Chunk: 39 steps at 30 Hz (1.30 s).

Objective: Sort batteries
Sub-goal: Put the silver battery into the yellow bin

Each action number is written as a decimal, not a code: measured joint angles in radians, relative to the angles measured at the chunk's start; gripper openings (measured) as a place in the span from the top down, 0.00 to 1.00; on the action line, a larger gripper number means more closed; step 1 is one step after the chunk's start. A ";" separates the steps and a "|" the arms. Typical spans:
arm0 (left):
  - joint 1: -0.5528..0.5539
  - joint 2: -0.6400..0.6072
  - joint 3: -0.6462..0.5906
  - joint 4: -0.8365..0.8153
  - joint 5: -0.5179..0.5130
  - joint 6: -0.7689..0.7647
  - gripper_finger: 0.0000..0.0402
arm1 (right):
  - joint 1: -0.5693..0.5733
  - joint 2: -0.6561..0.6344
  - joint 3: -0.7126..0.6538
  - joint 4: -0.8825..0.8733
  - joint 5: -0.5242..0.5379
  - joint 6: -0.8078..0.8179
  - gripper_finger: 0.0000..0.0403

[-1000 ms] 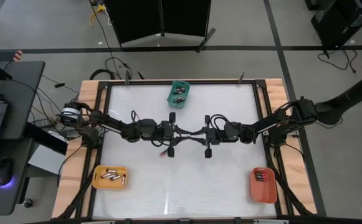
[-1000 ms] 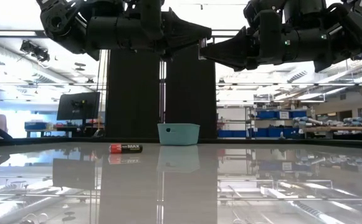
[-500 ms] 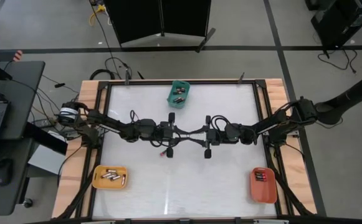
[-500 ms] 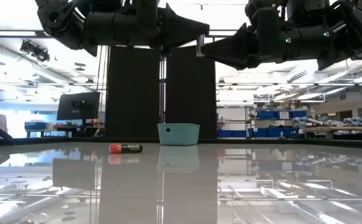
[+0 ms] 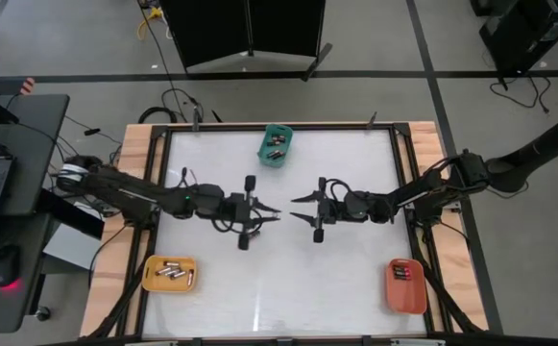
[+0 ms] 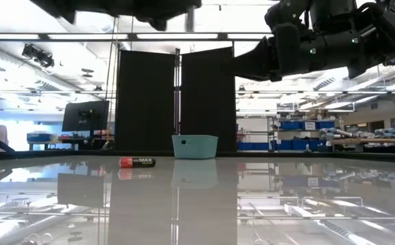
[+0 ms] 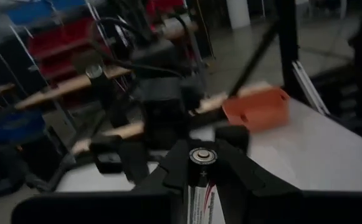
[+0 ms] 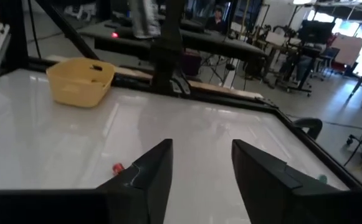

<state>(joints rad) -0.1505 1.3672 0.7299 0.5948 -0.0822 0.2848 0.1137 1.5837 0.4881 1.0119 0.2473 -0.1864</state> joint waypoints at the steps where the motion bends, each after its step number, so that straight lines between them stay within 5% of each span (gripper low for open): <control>1: -0.014 -0.024 0.001 -0.051 -0.010 0.000 0.86 | -0.003 0.000 0.000 -0.009 0.000 0.000 0.57; 10: -0.198 -0.104 0.168 -0.740 -0.263 -0.035 0.86 | -0.056 0.000 0.000 -0.115 0.000 0.001 0.82; 14: -0.275 -0.067 0.293 -1.046 -0.273 -0.210 0.86 | -0.077 0.000 0.000 -0.145 0.000 0.008 0.96; 18: -0.353 -0.034 0.367 -1.272 -0.238 -0.424 0.86 | -0.089 0.000 0.000 -0.153 0.000 0.008 0.95; 30: -0.621 0.022 0.376 -1.527 -0.117 -1.090 0.86 | -0.162 0.000 0.000 -0.141 -0.006 -0.019 0.98; 39: -0.716 0.022 0.247 -1.637 -0.046 -1.258 0.86 | -0.175 0.000 0.000 -0.145 -0.042 0.000 0.97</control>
<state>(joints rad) -0.8665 1.3888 0.9774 -1.0425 -0.1282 -0.9735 -0.0616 1.5834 0.4881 0.8666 0.2050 -0.1861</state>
